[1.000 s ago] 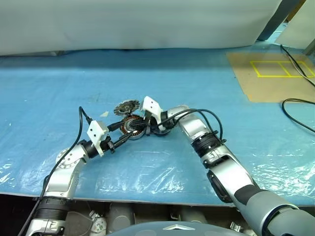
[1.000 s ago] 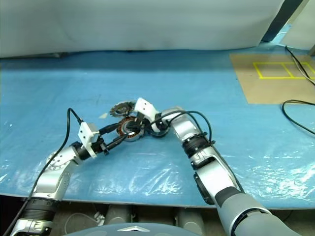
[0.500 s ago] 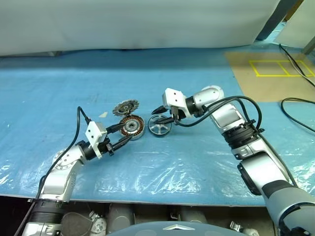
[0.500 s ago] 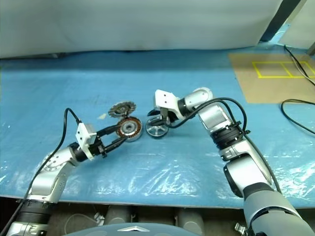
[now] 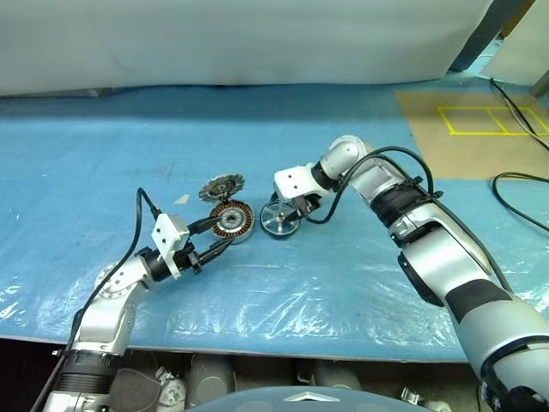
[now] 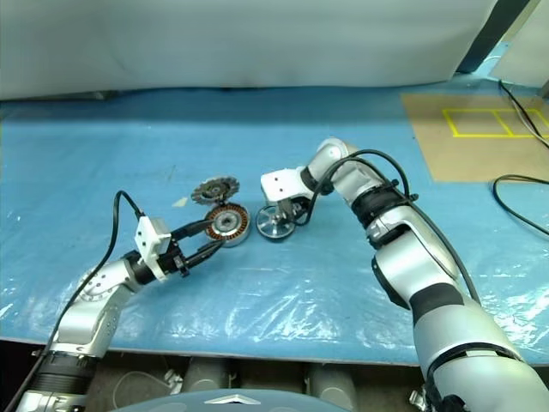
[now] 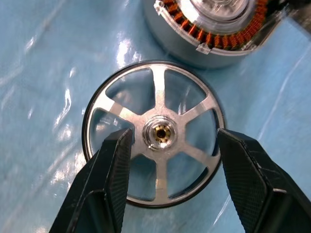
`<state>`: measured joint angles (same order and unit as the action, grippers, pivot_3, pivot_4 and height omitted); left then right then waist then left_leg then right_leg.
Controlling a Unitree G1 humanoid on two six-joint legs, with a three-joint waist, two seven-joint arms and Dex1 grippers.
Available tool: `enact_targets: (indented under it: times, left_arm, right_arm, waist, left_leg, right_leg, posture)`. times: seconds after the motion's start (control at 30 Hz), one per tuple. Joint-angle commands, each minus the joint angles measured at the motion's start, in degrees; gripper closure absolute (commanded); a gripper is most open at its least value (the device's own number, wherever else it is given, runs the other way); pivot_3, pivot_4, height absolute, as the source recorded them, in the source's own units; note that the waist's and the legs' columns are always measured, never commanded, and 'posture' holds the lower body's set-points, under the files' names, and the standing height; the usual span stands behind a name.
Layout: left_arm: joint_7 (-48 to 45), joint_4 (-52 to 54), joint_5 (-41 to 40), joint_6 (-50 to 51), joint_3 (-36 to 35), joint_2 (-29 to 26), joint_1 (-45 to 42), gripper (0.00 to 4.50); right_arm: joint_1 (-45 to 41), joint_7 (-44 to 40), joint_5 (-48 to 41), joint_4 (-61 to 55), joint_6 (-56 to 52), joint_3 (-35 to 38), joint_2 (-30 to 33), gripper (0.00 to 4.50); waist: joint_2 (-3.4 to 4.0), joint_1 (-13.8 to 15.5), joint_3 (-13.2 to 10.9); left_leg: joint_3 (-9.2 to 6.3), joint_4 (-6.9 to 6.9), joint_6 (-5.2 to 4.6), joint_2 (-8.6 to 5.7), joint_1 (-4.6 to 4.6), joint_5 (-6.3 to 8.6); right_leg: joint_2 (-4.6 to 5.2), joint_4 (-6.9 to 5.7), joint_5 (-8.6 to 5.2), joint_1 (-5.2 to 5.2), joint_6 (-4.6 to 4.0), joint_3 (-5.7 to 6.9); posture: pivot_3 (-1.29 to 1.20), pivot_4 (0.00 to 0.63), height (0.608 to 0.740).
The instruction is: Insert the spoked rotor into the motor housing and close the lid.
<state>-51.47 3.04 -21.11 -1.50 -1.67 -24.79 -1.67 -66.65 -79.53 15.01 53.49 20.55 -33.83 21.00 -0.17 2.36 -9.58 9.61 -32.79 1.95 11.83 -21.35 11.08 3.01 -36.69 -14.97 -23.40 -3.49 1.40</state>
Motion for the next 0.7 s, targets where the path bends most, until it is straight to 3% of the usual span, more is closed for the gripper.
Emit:
enact_targets:
  times: [0.03,0.7]
  left_arm:
    - [0.5,0.6,1.0,-1.7,0.2,0.0,0.3,1.78]
    - [0.7,-2.1,2.6,-3.8,1.5,0.7,-1.2,1.78]
  right_arm:
    - [-3.7,-3.2,-1.1,0.5,2.7,1.7,-1.8,1.62]
    - [-4.2,-0.4,4.8,7.2,5.2,1.8,-4.7,1.62]
  waist:
    - [0.0,-0.3,0.0]
    - [0.01,0.0,0.0]
  left_leg:
    - [0.01,-0.01,-0.01,0.01,-0.03,0.0]
    - [0.01,-0.22,-0.06,0.11,-0.15,0.0]
  right_leg:
    - [-0.01,-0.04,0.0,-0.06,0.0,0.0]
    - [-0.02,-0.15,-0.03,-0.13,-0.07,0.05]
  posture:
    - [0.0,0.15,0.74]
    - [0.0,0.15,0.74]
